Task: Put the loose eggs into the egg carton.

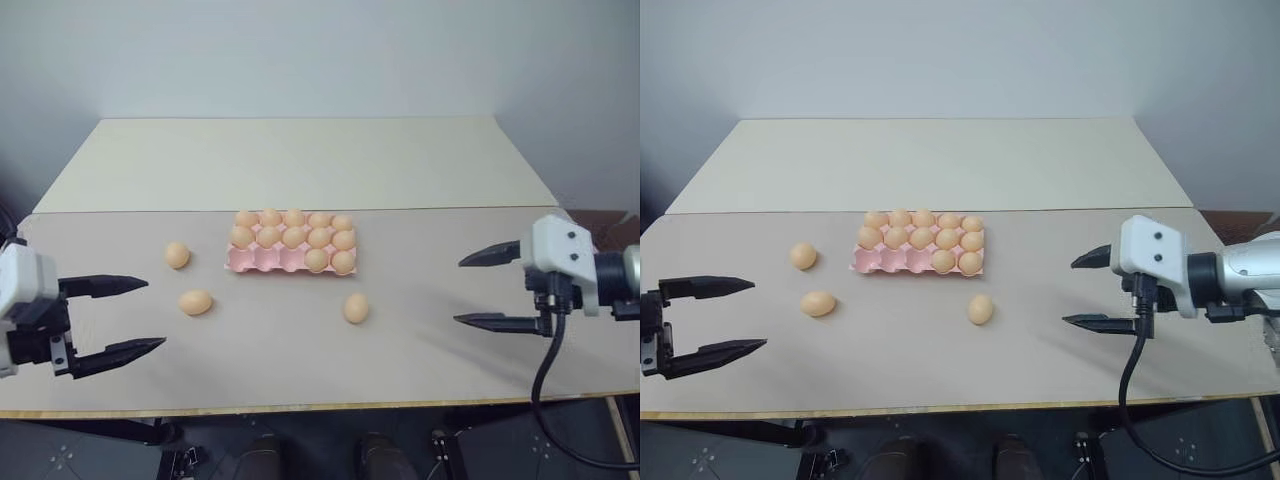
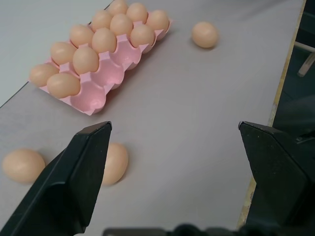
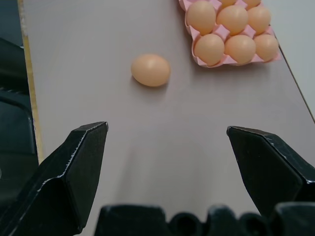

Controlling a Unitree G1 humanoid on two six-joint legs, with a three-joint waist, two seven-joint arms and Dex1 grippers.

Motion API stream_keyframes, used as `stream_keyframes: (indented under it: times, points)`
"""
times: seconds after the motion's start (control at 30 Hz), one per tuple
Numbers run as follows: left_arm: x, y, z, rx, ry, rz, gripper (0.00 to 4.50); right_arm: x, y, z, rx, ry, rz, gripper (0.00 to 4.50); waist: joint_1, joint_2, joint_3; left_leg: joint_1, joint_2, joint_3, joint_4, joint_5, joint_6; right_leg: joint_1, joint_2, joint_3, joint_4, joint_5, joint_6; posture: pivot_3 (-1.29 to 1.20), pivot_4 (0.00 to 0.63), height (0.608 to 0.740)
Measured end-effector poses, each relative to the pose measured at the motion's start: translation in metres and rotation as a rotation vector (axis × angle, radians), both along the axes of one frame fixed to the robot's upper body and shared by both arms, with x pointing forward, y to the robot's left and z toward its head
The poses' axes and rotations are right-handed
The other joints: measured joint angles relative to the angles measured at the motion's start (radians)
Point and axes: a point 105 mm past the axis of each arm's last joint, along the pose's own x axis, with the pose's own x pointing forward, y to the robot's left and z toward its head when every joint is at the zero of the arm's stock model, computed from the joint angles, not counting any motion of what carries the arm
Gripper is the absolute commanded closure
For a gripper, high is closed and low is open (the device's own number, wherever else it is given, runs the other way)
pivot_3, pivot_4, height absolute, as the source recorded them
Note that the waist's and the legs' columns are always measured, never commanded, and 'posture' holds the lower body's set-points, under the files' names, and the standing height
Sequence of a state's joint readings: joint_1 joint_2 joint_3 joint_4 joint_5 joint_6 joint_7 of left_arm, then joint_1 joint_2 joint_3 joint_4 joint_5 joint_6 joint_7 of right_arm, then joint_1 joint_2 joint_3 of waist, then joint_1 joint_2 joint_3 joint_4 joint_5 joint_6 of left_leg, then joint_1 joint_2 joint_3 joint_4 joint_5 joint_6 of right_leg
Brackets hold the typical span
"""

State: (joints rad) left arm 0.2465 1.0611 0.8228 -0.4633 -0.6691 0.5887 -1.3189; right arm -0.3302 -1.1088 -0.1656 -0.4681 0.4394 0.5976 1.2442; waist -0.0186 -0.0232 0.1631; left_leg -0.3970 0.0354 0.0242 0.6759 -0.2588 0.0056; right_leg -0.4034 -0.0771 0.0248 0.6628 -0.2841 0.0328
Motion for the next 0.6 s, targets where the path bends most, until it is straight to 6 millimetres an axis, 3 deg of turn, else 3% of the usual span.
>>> stream_keyframes:
  times: [0.23,0.6]
  points:
    - [0.004,-0.006,-0.005,-0.001,0.019,-0.02,0.0,0.019,0.05,-0.037,0.016,0.008,0.066,0.01,0.003,0.0,0.0,-0.002,0.0,0.0,0.0,0.0,0.0,-0.002,0.0,0.0,0.0,0.0,0.0,0.0,0.15,0.74]
    - [0.012,-0.012,-0.004,0.022,0.001,-0.05,0.0,0.039,0.095,-0.07,0.021,0.003,0.078,0.01,0.004,0.0,0.0,-0.002,-0.001,0.0,0.001,0.0,0.0,-0.002,0.0,0.0,0.0,0.0,0.0,0.0,0.15,0.74]
